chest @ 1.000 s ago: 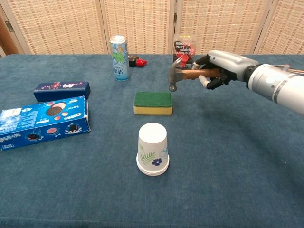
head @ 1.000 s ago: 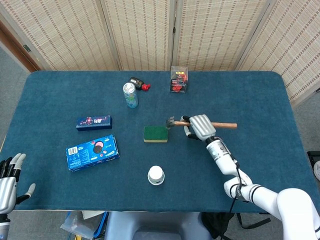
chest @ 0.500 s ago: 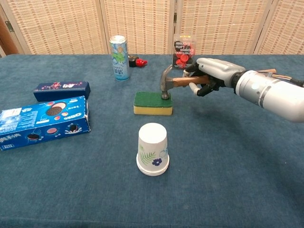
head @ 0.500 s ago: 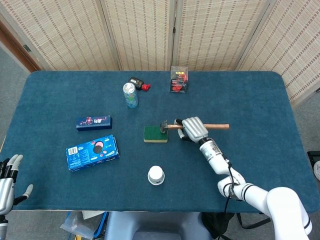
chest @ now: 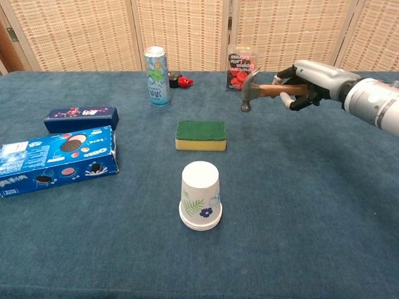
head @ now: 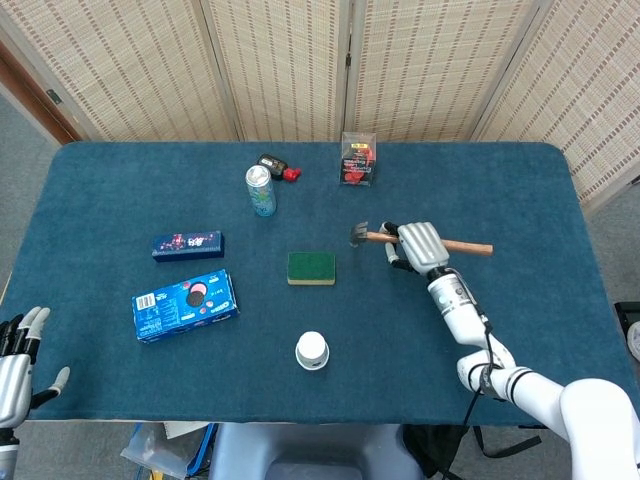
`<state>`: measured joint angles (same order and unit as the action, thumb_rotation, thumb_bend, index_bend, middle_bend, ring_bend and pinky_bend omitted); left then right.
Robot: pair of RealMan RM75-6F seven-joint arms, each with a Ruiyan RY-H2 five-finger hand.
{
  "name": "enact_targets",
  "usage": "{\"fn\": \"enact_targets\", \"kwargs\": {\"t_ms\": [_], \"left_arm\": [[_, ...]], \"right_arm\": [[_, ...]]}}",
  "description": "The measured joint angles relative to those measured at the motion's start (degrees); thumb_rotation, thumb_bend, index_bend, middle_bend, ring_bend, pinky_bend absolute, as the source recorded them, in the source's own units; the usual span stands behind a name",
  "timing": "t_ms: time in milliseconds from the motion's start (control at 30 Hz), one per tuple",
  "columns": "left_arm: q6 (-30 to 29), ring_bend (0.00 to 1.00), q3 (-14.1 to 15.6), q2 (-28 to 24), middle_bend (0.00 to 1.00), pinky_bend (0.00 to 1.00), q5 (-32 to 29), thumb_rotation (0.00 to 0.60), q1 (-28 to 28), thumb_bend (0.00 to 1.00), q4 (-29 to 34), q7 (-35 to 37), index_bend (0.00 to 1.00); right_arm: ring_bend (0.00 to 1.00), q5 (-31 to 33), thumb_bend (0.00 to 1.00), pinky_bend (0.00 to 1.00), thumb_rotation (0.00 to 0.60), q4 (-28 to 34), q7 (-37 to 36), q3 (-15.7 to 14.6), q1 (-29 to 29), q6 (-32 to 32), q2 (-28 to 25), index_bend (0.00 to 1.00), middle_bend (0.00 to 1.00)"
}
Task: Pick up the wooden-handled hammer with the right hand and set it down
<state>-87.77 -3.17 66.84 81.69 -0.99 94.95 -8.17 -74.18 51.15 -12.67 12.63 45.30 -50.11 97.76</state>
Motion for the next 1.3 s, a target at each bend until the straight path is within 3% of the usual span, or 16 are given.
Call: {"fn": "enact_targets", "kwargs": {"t_ms": [67,133,233,367,467,633,767,900,1100,1300], "left_arm": [[-0.1,0.00,0.0,0.0,0.00,0.00,0.1,0.600,0.0,0.28,0.2,-0.2,0.00],[-0.1,0.00,0.1,-0.1,0.00,0.00,0.1,0.600,0.1,0.28,0.3,-0.3,0.00],[-0.2,0.00,0.1,-0.1,0.00,0.00,0.0,0.600,0.2,0.28,0.4,-0.4,0.00],[-0.4,0.00,0.1,-0.2,0.00,0.00,-0.1,0.600,0.3,0.28,0.4,-0.2,0.00],[-0.3,0.00,0.0,-0.2,0.00,0.00,-0.3,0.600,0.3,0.28,0.3,-0.2,0.00],[0.4,0.00,-0.4,-0.3,0.00,0.00,-0.6,0.600,-0.2,0.28,0.3,-0.3,0.00],[0.9,0.00,-1.0,-0.5,0.00,0.00,-0.6,0.600,-1.1,0.28,0.6,-0.6,0.00],[1.5,0.00,-1.3,-0.7,0.00,0.00,-0.8,0.600,-1.7,0.28,1.1,-1.2,0.00],[2.6,0.00,-1.8,-1.1,0.00,0.00,-1.1,0.600,-2.7,0.28,1.9,-2.7,0.00],[3.4,0.00,-2.3,-1.0,0.00,0.00,-1.2,0.600,-4.0,0.28,3.2,-4.5,0.00]], "right_arm": [[0.59,0.5,0.58,0.66,0.600,-1.0,-0.3,-0.2,-0.2,1.3,0.2,0.69,0.71],[0.52,0.9,0.52,0.57,0.600,-1.9,-1.0,-0.4,-0.2,2.8,0.4,0.61,0.64],[0.36,1.3,0.43,0.42,0.600,-3.0,-2.5,-0.5,-0.2,4.6,0.8,0.39,0.46],[0.12,1.5,0.32,0.21,0.600,-3.7,-3.4,-0.7,-0.4,5.6,0.5,0.05,0.13],[0.05,1.4,0.30,0.14,0.600,-2.7,-3.7,-0.7,-1.1,5.2,-1.0,0.00,0.02],[0.04,0.9,0.30,0.11,0.600,1.6,-3.3,-1.1,-3.6,2.3,-5.7,0.00,0.01],[0.04,0.8,0.30,0.11,0.600,7.1,-1.8,-1.4,-6.5,-1.3,-10.5,0.00,0.07],[0.06,0.5,0.30,0.11,0.600,14.9,1.3,-2.2,-11.2,-7.2,-16.8,0.00,0.17],[0.08,-0.1,0.30,0.11,0.600,27.2,6.0,-4.8,-19.8,-16.7,-26.0,0.00,0.18],[0.10,-1.7,0.30,0.11,0.600,35.8,8.7,-8.1,-28.9,-27.2,-31.2,0.02,0.19]]}}
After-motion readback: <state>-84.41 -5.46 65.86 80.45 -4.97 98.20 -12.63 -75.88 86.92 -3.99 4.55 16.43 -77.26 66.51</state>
